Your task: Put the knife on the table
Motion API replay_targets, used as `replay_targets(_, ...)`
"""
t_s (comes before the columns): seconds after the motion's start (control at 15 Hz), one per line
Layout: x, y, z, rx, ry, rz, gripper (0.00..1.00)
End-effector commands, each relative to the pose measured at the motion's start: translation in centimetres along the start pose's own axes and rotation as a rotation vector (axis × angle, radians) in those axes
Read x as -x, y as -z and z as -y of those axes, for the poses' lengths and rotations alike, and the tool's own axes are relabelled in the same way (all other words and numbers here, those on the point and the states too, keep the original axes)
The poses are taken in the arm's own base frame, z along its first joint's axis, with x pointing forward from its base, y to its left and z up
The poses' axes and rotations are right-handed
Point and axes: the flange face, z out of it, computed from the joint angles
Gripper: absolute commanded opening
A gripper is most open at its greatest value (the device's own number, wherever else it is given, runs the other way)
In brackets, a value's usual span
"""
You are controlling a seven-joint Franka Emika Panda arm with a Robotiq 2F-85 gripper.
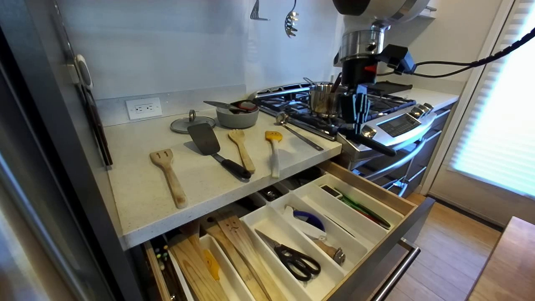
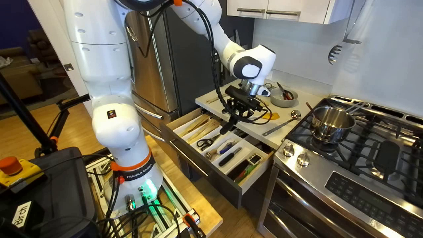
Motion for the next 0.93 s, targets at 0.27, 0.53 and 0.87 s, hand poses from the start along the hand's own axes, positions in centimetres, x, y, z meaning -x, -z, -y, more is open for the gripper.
replay_targets(0.27, -9.2, 5.5, -4.7, -0.004, -0.261, -0.139, 0.07)
replay_targets(0.53, -13.8, 3.8, -6.1, 0.018, -0.404, -0.097, 0.07)
replay_targets(0.87, -17.1, 1.6, -8.8, -0.003, -0.523, -0.091, 0.07)
